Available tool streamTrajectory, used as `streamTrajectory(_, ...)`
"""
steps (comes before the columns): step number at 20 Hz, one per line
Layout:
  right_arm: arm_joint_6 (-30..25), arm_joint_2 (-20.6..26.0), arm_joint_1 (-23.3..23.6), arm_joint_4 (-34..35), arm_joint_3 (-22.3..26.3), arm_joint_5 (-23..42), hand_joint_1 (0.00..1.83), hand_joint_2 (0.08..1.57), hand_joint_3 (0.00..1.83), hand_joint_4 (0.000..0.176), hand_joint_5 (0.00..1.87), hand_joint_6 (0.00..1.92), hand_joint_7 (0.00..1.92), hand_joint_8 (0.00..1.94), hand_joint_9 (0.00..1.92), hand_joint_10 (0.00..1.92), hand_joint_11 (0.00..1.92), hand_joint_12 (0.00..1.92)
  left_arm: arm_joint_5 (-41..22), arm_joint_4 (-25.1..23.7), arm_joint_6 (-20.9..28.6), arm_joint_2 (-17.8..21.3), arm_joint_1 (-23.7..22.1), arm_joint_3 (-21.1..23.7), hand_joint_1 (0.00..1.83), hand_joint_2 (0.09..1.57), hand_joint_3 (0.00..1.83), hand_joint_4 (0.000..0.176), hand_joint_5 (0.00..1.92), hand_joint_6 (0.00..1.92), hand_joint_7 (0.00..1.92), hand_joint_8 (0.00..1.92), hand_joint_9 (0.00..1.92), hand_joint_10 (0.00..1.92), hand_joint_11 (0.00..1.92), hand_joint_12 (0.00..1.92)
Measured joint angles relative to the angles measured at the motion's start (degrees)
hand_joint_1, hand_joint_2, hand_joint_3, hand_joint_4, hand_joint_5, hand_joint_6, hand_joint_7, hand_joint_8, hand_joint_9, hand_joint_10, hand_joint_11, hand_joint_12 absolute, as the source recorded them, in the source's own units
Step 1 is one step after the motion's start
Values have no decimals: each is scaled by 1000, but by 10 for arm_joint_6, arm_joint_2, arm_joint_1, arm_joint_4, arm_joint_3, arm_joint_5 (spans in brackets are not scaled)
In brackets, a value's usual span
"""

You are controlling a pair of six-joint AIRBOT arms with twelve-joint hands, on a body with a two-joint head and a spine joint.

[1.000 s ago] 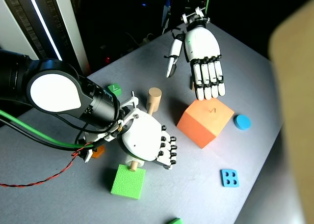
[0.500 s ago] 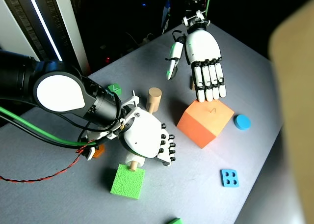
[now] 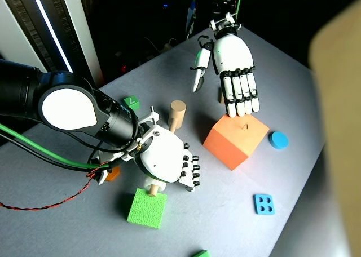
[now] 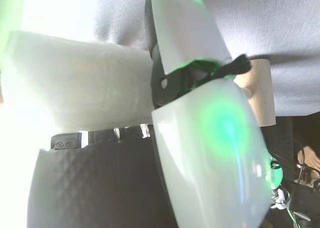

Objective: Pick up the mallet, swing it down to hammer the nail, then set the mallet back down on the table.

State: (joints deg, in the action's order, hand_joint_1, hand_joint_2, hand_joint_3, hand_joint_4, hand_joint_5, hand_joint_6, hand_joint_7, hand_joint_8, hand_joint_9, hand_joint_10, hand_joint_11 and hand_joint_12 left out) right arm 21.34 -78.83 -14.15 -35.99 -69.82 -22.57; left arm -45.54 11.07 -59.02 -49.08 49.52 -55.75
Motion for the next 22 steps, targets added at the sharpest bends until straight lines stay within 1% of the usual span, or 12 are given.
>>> streamTrajectory(2, 1, 0, 0, -6, 0, 12, 1438, 956, 1, 0, 744, 16, 826, 58, 814, 226, 457, 1146, 0, 0, 2, 0, 0, 0, 0, 1278, 3, 0, 32, 0, 50, 3, 17, 5, 0, 0)
streamTrajectory(3, 1, 0, 0, -7, 0, 15, 1394, 965, 0, 0, 812, 39, 842, 184, 693, 686, 480, 1262, 0, 0, 2, 0, 1, 0, 0, 1278, 3, 0, 46, 7, 58, 6, 25, 8, 0, 0)
streamTrajectory(4, 1, 0, 0, -7, 0, 17, 1369, 963, 0, 0, 850, 101, 660, 756, 558, 1129, 465, 1415, 0, 0, 2, 0, 1, 0, 0, 1278, 3, 0, 54, 10, 63, 8, 24, 7, 0, 0)
streamTrajectory(5, 1, 0, 0, -7, 0, 19, 1354, 1097, 12, 0, 733, 629, 838, 1104, 586, 1394, 543, 1537, 0, 0, 2, 0, 1, 1, 0, 1271, 0, 0, 70, 15, 78, 12, 37, 12, 0, 0)
streamTrajectory(6, 1, 0, 0, -7, 0, 20, 1354, 1097, 12, 0, 733, 629, 838, 1104, 586, 1394, 543, 1537, 0, 0, 2, 0, 0, 1, 0, 1271, 0, 0, 70, 15, 78, 12, 37, 12, 0, 0)
streamTrajectory(7, 0, 0, 0, -5, 0, 21, 1311, 1189, 6, 0, 517, 1520, 794, 1362, 636, 1615, 708, 1599, 0, 0, 3, 0, 1, 1, 0, 1274, 1, 0, 67, 11, 88, 14, 45, 13, 0, 0)
streamTrajectory(8, 1, 0, 0, -5, 0, 21, 1340, 1098, 0, 0, 420, 1813, 589, 1611, 666, 1668, 768, 1598, 0, 0, 3, 0, 0, 1, 0, 1274, 1, 0, 61, 8, 92, 15, 48, 13, 0, 0)
streamTrajectory(12, 6, 0, -4, 7, 0, -8, 1322, 1158, 3, 0, 687, 1913, 857, 1940, 1032, 1920, 1037, 1919, -2, 1, 3, 0, 1, 1, 0, 1275, 2, 0, 65, 6, 105, 14, 63, 15, 0, 0)
streamTrajectory(15, 9, 5, -4, 4, 5, -4, 1097, 1219, 7, 0, 788, 1335, 1285, 1941, 1423, 1921, 1459, 1921, -3, 1, 3, 0, 0, 1, 0, 1275, 1, 0, 61, 3, 107, 12, 72, 15, 0, 0)
streamTrajectory(17, 8, 8, -4, 8, 11, 3, 888, 1281, 15, 0, 995, 1895, 1438, 1941, 1568, 1921, 1620, 1921, -3, 1, 3, 0, 0, 1, 0, 1270, 0, 0, 42, 0, 101, 7, 66, 10, 0, 0)
streamTrajectory(19, 12, 15, 0, 6, 21, 4, 329, 1450, 20, 0, 1309, 1920, 1497, 1941, 1595, 1921, 1642, 1921, -3, 1, 3, 0, 0, 1, 0, 1266, 0, 0, 72, 11, 135, 16, 105, 22, 37, 17)
streamTrajectory(22, 25, 36, 3, 4, 41, -2, 153, 1557, 13, 0, 1284, 1921, 1513, 1941, 1603, 1921, 1641, 1921, -4, 1, 3, 0, 0, 1, 0, 1271, 0, 0, 61, 3, 120, 5, 88, 9, 21, 14)
